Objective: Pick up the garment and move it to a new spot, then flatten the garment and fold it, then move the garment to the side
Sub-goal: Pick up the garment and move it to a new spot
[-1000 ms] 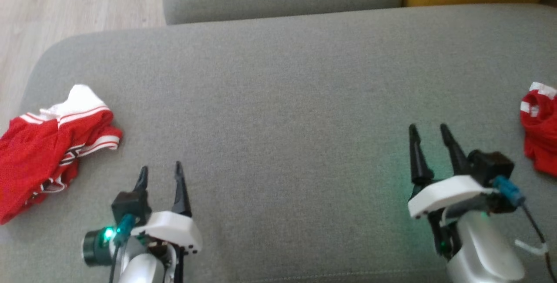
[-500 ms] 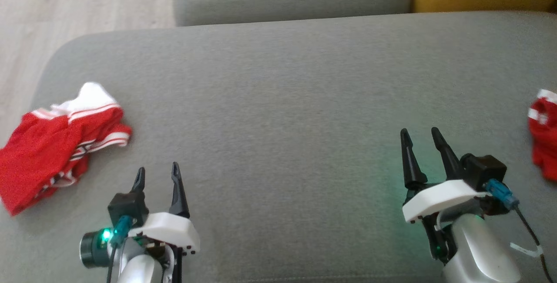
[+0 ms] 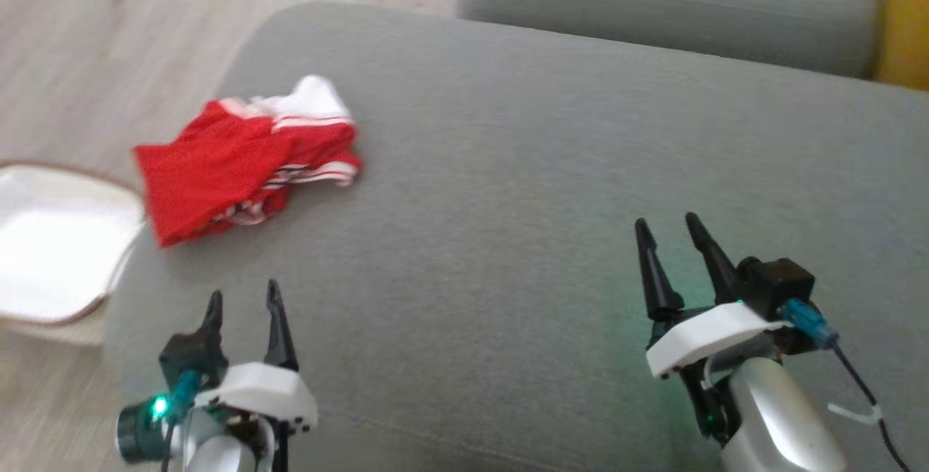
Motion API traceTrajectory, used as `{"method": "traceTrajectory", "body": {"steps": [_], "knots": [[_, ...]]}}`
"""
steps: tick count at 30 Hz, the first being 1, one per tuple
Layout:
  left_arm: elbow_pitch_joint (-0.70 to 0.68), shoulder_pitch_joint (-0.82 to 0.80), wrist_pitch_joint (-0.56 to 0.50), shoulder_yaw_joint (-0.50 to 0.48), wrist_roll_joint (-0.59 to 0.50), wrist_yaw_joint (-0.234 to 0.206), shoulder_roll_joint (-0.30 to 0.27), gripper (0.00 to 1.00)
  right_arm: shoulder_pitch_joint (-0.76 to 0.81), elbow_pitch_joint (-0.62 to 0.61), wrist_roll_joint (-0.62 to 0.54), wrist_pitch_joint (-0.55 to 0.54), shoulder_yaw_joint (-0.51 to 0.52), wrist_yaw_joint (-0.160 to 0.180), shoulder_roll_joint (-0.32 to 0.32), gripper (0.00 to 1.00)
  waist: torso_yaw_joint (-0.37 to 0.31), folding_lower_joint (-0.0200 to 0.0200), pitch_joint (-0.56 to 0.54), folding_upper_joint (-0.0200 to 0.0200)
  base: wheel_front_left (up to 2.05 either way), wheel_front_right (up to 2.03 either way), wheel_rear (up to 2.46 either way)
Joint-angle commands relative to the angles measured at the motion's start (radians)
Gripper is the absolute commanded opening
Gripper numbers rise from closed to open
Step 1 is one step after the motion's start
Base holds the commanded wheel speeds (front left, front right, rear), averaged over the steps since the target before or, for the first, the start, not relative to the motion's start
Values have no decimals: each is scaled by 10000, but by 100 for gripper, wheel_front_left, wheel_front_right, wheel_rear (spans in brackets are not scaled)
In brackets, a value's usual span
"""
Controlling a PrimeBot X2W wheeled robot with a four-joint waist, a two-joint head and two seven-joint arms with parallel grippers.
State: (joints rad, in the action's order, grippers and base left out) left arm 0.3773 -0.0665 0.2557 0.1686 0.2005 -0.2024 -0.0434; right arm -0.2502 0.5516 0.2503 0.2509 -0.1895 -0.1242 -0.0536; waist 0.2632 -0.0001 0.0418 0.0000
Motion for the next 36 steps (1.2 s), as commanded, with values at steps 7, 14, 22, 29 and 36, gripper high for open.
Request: {"method": "traceTrajectory", "body": {"steps": [7, 14, 22, 29, 36], "knots": [[-369, 213, 61, -922, -39, 14, -68, 100, -153, -375, 296, 109, -866, -65, 33, 100, 1778, 1, 3, 0, 0, 0, 0], [-431, 88, 61, -1315, 203, 123, -68, 100, -294, -371, 297, 109, -1218, -65, 33, 100, 1774, 1, 252, 0, 0, 0, 0], [-30, -986, 61, -2004, 843, 792, -68, 100, -769, -520, 19, 109, -1385, -65, 33, 100, 1097, 1, 1185, 0, 0, 0, 0], [1099, -2844, 61, -2639, 269, 1400, -129, 100, -1313, -940, -559, 109, -1421, -65, 34, 100, 352, 1, 2471, 0, 0, 0, 0], [2502, -4716, 61, -2954, -333, 1841, -532, 100, -1685, -1283, -1061, 109, -1210, -65, -77, 100, -233, 1, 3475, 0, 0, 0, 0]]}}
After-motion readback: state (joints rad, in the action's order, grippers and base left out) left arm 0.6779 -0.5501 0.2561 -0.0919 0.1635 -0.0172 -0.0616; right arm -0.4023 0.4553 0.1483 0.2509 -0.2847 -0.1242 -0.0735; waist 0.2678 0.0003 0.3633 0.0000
